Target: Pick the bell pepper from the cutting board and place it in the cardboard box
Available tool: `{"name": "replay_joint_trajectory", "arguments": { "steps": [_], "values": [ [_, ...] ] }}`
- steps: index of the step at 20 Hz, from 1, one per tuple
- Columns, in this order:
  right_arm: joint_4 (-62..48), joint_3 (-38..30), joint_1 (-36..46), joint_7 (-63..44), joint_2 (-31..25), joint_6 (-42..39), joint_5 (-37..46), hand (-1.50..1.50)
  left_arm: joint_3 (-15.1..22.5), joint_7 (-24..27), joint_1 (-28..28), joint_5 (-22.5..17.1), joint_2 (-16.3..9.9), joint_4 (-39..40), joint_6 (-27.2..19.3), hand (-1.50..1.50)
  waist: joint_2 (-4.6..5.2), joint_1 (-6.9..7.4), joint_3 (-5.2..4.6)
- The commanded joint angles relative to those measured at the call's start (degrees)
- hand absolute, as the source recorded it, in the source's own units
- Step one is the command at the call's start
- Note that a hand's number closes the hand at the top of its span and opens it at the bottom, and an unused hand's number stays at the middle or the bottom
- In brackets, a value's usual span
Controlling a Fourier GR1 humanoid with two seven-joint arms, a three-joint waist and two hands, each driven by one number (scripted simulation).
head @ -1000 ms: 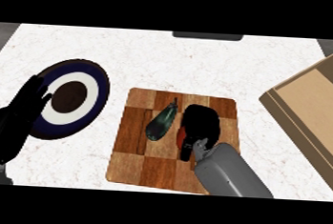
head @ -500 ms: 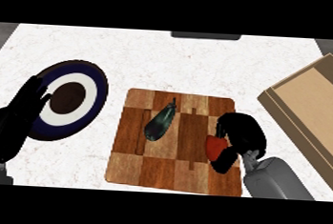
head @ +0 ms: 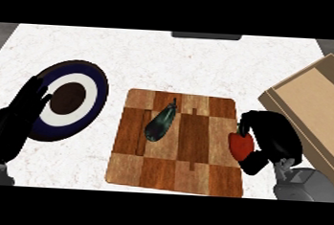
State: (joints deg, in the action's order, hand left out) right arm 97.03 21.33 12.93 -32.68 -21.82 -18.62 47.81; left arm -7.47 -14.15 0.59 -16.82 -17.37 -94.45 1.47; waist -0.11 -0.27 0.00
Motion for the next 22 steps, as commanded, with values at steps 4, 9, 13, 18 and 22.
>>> {"name": "replay_joint_trajectory", "arguments": {
  "steps": [4,9,13,18,22],
  "values": [
    [20.8,-2.5,-2.1,-2.7,-3.3,-3.1,0.9,1.50,0.2,0.3,0.4,1.2,1.6,0.4,-0.9,0.00,-0.17,-0.64,-0.02],
    [28.9,-5.3,7.8,-15.2,1.0,-7.6,3.6,1.50,0.8,-0.5,0.0,1.2,1.4,-0.1,0.1,0.00,-0.16,-0.04,-0.09],
    [34.2,-13.8,10.3,-19.4,-1.9,-12.5,1.8,1.50,-2.7,-3.6,0.6,-1.6,-1.4,-1.0,1.2,0.00,-0.17,-0.18,-0.05],
    [28.0,-25.4,14.0,-16.5,-4.6,-12.1,-0.9,1.50,-1.1,-1.7,0.0,0.3,0.8,-1.9,0.7,0.00,0.07,0.23,0.00],
    [25.1,-30.4,16.4,-15.3,-6.5,-14.2,-3.0,1.50,-2.4,-3.4,1.9,-0.3,0.1,-1.3,1.3,0.00,0.08,0.37,-0.01]
  ]
}}
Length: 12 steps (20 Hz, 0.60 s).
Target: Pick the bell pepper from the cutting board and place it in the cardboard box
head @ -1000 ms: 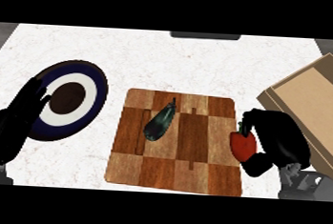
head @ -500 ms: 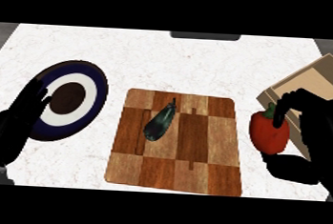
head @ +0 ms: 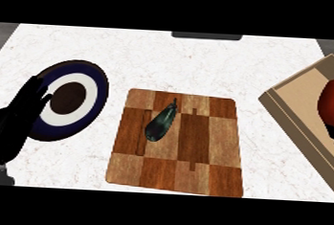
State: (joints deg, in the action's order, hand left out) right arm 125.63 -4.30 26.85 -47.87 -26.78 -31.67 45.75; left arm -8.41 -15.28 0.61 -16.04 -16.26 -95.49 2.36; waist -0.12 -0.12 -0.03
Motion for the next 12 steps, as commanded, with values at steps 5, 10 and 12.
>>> {"name": "replay_joint_trajectory", "arguments": {
  "steps": [5,10,12],
  "values": [
    [-12.8,-7.5,3.0,8.0,-6.7,-1.0,-0.6,1.50,1.1,-0.2,-2.7,2.0,2.0,-3.9,-0.5,0.00,0.10,0.59,0.03],
    [-20.4,-10.5,-1.5,20.3,-7.6,8.2,1.1,1.50,-2.2,2.6,0.3,0.4,1.0,3.9,2.4,0.00,0.20,0.41,0.03],
    [-24.9,-11.8,-3.8,25.6,-7.7,13.5,2.7,1.50,-0.7,1.8,1.7,1.8,1.4,3.7,2.0,0.00,0.24,0.34,0.05]
  ]
}}
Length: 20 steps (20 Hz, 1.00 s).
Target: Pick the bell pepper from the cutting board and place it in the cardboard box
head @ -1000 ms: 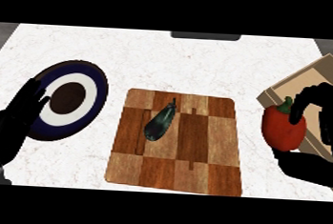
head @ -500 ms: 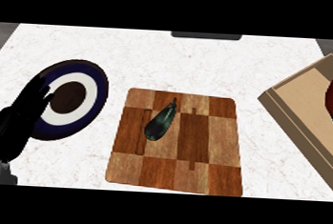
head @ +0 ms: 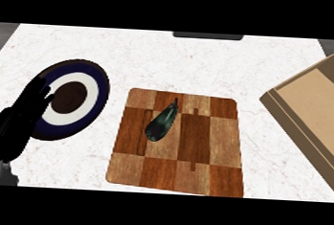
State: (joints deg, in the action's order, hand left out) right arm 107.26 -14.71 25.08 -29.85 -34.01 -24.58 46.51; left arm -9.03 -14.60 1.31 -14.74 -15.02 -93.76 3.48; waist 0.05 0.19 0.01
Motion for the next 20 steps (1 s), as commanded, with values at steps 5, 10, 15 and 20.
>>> {"name": "replay_joint_trajectory", "arguments": {
  "steps": [5,10,15,20],
  "values": [
    [-10.3,-2.4,-7.6,13.9,1.5,11.2,2.1,1.50,0.9,-1.2,-1.8,1.1,1.8,-3.9,-0.1,0.00,-0.05,-0.04,0.02],
    [-20.0,-2.7,-6.8,17.5,3.7,13.8,0.8,1.50,-1.8,0.5,-1.2,0.0,0.4,-0.2,2.2,0.00,0.00,0.01,0.00],
    [-29.7,-5.7,-6.3,13.7,3.3,9.8,-0.9,-1.50,-1.8,-1.6,0.8,0.0,0.0,-1.3,1.3,0.00,0.07,0.17,0.02],
    [-34.9,-2.0,-7.4,22.8,6.1,15.1,0.2,-1.50,-1.7,-1.7,1.9,1.0,0.8,0.6,1.3,0.00,0.04,0.08,0.01]
  ]
}}
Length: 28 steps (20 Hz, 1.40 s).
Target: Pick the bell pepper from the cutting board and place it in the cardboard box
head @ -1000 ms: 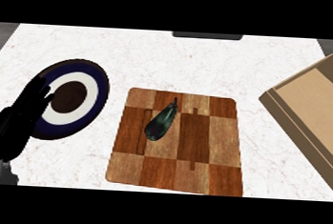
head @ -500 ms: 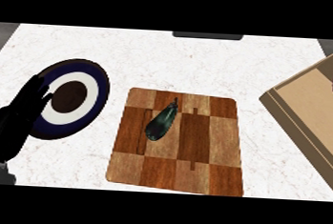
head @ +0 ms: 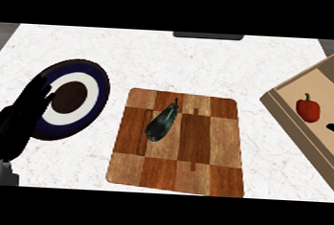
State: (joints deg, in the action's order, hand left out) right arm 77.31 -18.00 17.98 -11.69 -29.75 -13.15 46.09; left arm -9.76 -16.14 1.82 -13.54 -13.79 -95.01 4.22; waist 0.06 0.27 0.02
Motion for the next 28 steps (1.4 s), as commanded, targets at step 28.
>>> {"name": "replay_joint_trajectory", "arguments": {
  "steps": [28],
  "values": [
    [-14.8,-35.1,-8.0,19.5,-11.2,-7.2,-42.4,-1.50,-2.7,2.0,2.5,0.1,0.4,5.1,2.3,0.00,-0.01,-0.46,-0.01]
  ]
}}
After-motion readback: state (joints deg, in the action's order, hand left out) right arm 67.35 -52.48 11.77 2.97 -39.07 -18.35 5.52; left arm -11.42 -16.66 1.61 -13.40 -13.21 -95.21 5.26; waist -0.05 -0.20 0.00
